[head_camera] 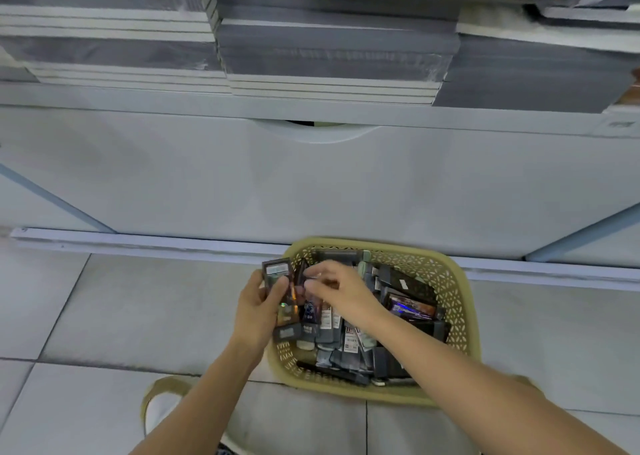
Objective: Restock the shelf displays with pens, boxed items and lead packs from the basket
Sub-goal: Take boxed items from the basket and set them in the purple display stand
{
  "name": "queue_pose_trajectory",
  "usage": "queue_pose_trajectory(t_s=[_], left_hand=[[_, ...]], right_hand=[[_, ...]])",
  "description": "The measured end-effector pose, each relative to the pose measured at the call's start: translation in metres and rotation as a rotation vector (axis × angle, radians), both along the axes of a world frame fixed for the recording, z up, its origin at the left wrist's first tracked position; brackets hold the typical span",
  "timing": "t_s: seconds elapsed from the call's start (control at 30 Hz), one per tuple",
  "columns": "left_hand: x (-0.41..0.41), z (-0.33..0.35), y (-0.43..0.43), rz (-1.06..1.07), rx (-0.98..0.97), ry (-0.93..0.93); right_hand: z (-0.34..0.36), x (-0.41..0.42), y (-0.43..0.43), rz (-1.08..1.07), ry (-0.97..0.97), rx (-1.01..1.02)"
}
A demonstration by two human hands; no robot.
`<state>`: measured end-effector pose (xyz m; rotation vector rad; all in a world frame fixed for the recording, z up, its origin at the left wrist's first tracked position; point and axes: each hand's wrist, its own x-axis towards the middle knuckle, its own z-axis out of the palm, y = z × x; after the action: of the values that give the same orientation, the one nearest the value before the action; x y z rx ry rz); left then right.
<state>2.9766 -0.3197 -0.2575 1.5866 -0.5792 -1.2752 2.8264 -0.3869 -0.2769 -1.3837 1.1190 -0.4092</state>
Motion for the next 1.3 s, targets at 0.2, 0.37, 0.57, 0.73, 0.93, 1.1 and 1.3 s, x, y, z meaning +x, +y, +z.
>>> queue_pose_trajectory(t_s=[0.2,0.37,0.57,0.73,0.93,1.1,1.3], left_hand=[[0.034,-0.015,0.003,0.072,0.083,-0.030],[0.031,-0.025,0.004,0.013,0.121,0.000],[0.032,-0.029,0.004,-0.005,0.135,0.004],[0.037,-0.030,0.005,-0.002,0.159,0.070],[0.034,-0.023,0.003,-0.003,0.143,-0.007],[0.015,-0.001,-0.003,-0.072,0.120,0.129],[0.008,0.031,-0.011,-0.169,0.085,0.252]], right_hand=[[-0.031,0.018,-0.020,-0.010,0.353,-0.056],[-0.049,0.041,-0.025,0.149,0.554,-0.153],[-0.056,0.037,-0.018,0.238,0.436,-0.164],[-0.053,0.030,-0.018,0.187,0.324,-0.090],[-0.017,-0.006,-0.033,0.143,0.098,0.014],[0.018,-0.008,-0.037,0.152,-0.184,0.114],[0.054,-0.014,-0.042,0.182,-0.187,0.050]])
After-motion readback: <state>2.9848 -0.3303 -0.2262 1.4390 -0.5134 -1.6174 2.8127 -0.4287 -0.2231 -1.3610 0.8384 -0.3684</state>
